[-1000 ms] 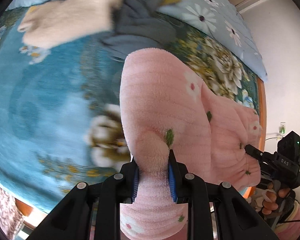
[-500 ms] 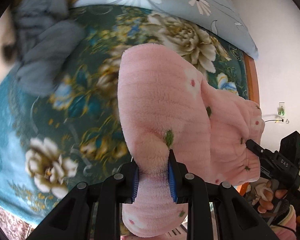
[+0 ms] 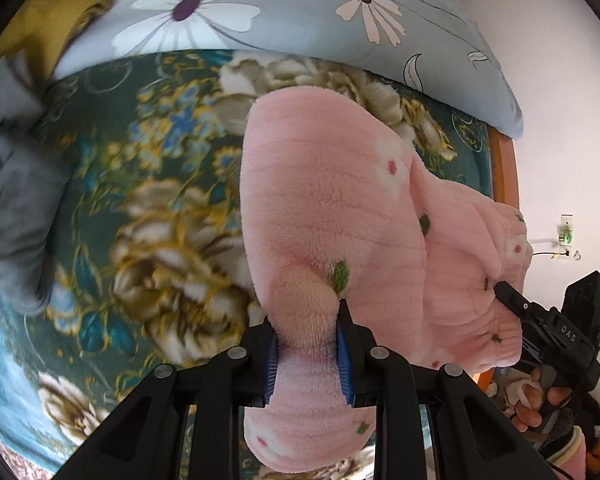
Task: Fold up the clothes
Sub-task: 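Lift the pants with both grippers and carry them toward the pillow, then lower the folded pants onto the blanket and open both grippers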
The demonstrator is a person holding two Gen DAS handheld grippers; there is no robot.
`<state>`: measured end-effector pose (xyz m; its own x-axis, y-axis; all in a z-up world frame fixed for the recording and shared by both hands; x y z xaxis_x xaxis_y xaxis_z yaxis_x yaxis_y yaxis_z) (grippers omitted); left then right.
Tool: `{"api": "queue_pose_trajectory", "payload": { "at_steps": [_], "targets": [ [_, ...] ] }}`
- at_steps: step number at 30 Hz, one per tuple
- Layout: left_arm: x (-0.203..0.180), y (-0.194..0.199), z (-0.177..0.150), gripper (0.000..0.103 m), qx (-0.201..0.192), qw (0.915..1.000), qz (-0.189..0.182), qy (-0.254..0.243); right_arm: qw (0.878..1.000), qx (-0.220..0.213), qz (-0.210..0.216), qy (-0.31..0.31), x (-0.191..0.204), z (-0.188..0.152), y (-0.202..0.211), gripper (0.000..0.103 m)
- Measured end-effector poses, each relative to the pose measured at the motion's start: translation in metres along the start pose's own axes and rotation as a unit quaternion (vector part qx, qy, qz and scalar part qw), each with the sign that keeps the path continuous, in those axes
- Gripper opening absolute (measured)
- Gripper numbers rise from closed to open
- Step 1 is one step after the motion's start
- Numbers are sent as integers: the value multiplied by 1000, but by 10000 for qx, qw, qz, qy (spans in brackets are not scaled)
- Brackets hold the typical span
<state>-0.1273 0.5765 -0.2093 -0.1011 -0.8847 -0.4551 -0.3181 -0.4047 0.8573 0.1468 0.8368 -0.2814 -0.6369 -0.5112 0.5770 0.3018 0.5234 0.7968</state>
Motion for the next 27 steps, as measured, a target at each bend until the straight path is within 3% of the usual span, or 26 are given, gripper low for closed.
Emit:
{"api": "queue_pose_trajectory", "payload": {
  "at_steps": [4,9,12,17,20,24,27],
  "targets": [
    [8,-14,10,28,19,9996,147,253,9997,70,-64,-228,-14,16,-7,37],
    [30,-29,-1,28,195,9981,272,517,9985,257,-284,-404,-36,14,-20,41],
    [33,-24,-12,28,88,9985,97,528,9985,207,-396,-321,-41,13,-14,43],
    [24,-26,-33,32,-17,9990,-51,445,9916,-501,-1161,278,-26,26,31,43],
    [14,-42,-44,32,145,9992,21,373,9899,-630,-1026,744,8,35,33,43],
    [6,-54,-59,32,337,9991,218,164,9864,-263,-905,1349,37,39,-7,43],
    [6,-53,-64,38,378,9987,340,41,9891,-87,-1081,997,13,54,-33,43]
  ]
}}
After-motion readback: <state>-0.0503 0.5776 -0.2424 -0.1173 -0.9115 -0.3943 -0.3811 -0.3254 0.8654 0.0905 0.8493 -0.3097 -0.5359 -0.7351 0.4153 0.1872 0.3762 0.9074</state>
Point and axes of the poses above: each gripper's, at about its wrist camera, not at the fingertips, and y roughly against the way its jaws point, x to its left, z to its top, the point moved 8 cm from there along -y, roughly the way its jaws point, and after that the axes turned 12 degrees about x, right-handed, at the moved point
